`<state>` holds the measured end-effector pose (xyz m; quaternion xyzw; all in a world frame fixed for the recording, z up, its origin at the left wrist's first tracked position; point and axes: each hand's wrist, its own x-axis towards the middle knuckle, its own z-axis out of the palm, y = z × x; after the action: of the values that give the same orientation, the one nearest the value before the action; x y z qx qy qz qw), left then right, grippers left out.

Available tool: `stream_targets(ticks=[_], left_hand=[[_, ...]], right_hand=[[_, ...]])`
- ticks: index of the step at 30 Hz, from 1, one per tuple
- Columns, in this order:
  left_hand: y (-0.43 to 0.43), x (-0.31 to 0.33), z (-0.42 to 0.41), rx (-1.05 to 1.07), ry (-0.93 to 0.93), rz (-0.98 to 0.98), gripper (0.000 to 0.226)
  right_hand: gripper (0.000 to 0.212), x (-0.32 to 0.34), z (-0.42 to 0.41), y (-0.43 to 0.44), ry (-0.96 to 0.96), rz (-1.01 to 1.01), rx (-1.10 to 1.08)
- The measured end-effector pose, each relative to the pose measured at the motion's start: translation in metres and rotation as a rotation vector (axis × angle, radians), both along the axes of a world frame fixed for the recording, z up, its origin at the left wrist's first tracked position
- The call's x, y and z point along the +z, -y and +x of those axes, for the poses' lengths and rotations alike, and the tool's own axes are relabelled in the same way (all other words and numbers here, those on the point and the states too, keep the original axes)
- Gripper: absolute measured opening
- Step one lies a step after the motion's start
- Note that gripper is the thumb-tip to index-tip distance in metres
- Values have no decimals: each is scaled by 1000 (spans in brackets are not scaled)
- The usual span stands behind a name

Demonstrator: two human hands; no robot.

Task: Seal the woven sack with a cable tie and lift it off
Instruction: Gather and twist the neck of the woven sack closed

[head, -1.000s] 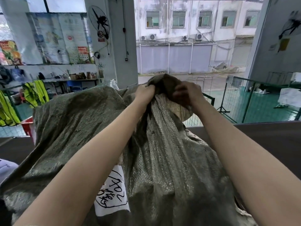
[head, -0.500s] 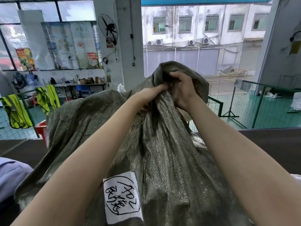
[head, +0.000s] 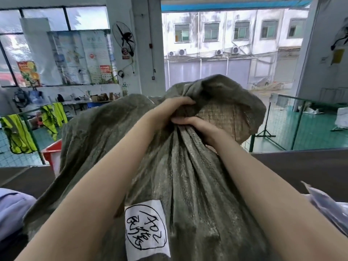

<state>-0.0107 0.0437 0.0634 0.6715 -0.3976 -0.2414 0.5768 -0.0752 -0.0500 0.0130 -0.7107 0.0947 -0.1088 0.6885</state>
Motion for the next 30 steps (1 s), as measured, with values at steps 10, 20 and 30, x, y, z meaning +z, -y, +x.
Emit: stream_targets(ticks=[10, 20, 30], left_hand=[[-23, -13, 23, 395, 580, 507, 78], [-17, -6, 26, 498, 539, 71, 35], [-17, 24, -1, -57, 174, -99, 45]], right_hand=[[34, 12, -2, 9, 199, 132, -142], [49, 27, -18, 5, 214, 184, -38], [15, 26, -8, -30, 445, 247, -15]])
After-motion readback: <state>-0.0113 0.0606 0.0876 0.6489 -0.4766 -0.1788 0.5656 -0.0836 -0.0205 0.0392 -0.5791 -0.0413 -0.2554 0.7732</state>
